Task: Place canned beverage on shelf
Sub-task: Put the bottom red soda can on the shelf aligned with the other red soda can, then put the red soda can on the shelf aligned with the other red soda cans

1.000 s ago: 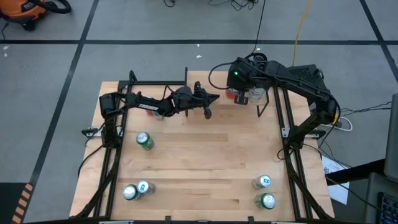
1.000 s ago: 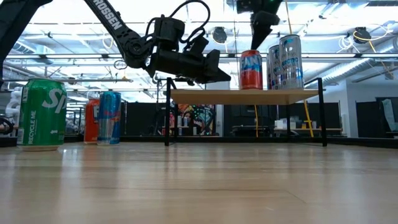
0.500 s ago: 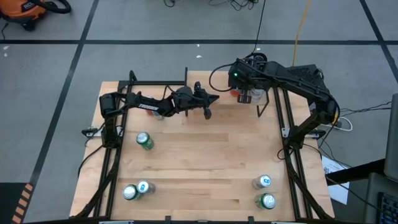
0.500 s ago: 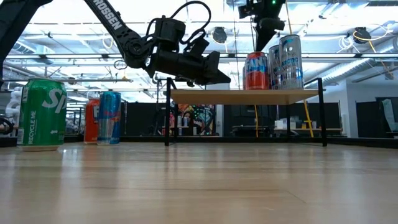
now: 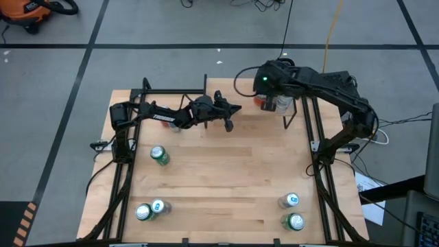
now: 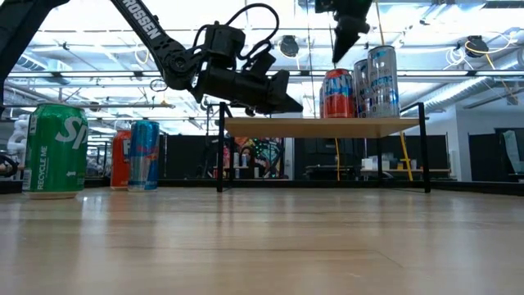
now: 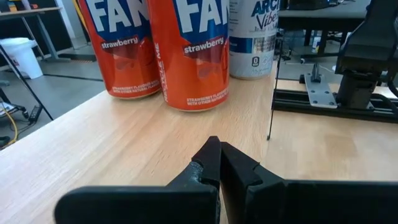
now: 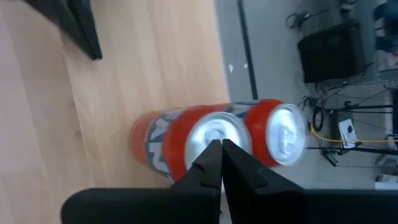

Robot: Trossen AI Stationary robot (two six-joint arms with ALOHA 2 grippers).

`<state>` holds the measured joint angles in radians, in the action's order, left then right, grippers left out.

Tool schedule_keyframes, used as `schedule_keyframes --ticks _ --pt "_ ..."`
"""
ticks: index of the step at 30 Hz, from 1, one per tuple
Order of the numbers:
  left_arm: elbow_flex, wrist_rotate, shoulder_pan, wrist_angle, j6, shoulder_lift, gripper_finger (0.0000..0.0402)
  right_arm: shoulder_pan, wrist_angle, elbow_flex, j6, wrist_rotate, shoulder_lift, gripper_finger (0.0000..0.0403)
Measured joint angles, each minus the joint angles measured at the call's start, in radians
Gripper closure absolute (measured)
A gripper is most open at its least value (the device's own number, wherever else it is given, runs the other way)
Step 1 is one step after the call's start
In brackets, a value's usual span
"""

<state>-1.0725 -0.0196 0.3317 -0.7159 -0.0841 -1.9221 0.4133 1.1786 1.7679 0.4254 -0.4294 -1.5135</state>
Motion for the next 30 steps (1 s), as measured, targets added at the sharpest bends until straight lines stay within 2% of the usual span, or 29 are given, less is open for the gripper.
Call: schedule_keyframes --ticks 5,9,11,13,15,22,26,30 --pt "0.0 0.002 0.0 0.102 0.0 0.046 0.0395 -0.003 -0.014 0.002 -0.175 0.021 0.065 0.0403" --pt "0.0 0.002 -0.001 0.269 -0.006 0.15 0.0395 -0.032 0.017 0.003 -0.315 0.197 0.123 0.0403" --pt "0.0 0.003 -0.013 0.36 -0.008 0.202 0.0395 -0.081 0.028 0.003 -0.374 0.222 0.14 0.0403" --pt "0.007 0.006 -0.041 0.43 -0.012 0.242 0.0395 -0.152 0.024 -0.023 -0.435 0.215 0.16 0.0403" --pt "0.05 0.018 -0.09 0.43 -0.017 0.277 0.0395 -0.239 0.005 -0.077 -0.493 0.18 0.186 0.0403" --pt "0.21 0.175 -0.298 0.318 -0.029 0.344 0.0395 -0.583 -0.144 -0.371 -0.78 -0.009 0.287 0.0403" --pt "0.242 0.253 -0.408 0.372 -0.005 0.369 0.0395 -0.74 -0.282 -0.543 -0.923 -0.042 0.329 0.0403" --pt "0.271 0.339 -0.517 0.367 0.028 0.372 0.0395 -0.833 -0.294 -0.642 -1.017 -0.044 0.346 0.0397"
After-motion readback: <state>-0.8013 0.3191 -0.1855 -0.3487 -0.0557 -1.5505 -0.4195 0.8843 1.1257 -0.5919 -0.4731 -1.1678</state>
